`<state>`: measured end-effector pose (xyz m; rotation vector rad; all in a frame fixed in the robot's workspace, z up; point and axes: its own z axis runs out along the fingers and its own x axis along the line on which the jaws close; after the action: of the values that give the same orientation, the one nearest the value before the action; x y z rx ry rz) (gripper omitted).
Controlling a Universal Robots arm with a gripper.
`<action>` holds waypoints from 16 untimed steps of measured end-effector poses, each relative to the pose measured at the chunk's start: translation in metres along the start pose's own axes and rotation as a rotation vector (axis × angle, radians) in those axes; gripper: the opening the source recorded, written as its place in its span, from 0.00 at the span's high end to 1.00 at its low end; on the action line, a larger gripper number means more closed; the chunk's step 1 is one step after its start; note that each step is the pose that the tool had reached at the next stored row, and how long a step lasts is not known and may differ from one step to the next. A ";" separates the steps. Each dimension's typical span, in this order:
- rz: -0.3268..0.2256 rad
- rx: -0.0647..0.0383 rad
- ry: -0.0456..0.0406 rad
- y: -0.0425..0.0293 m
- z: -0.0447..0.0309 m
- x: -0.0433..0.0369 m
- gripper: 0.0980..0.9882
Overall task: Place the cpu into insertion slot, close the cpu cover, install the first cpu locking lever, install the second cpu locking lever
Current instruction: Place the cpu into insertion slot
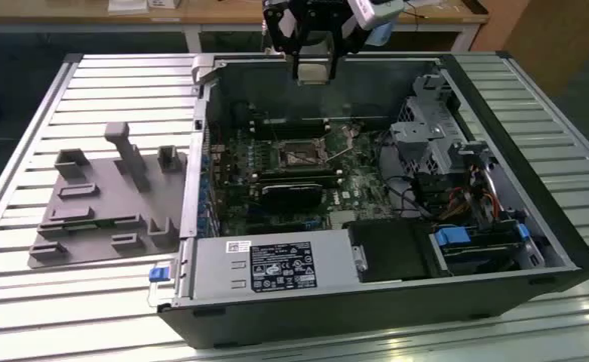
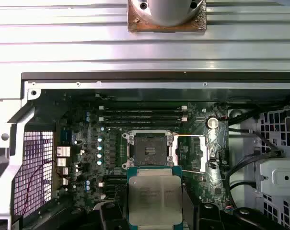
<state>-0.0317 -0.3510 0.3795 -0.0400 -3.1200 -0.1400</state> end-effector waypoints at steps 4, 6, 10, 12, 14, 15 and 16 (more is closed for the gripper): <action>0.000 0.000 0.0000 0.0000 0.0000 0.0000 0.50; 0.000 0.000 0.0000 0.0000 0.0004 0.0000 0.50; 0.000 0.000 0.0000 -0.0002 0.0025 -0.0001 0.50; 0.000 0.000 0.0000 -0.0004 0.0041 -0.0001 0.50; 0.000 0.000 0.0000 -0.0005 0.0054 -0.0001 0.50; 0.000 0.000 0.0000 -0.0005 0.0060 -0.0001 0.50; 0.000 0.000 0.0000 -0.0006 0.0065 -0.0001 0.50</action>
<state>-0.0316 -0.3509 0.3730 -0.0399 -3.1200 -0.1401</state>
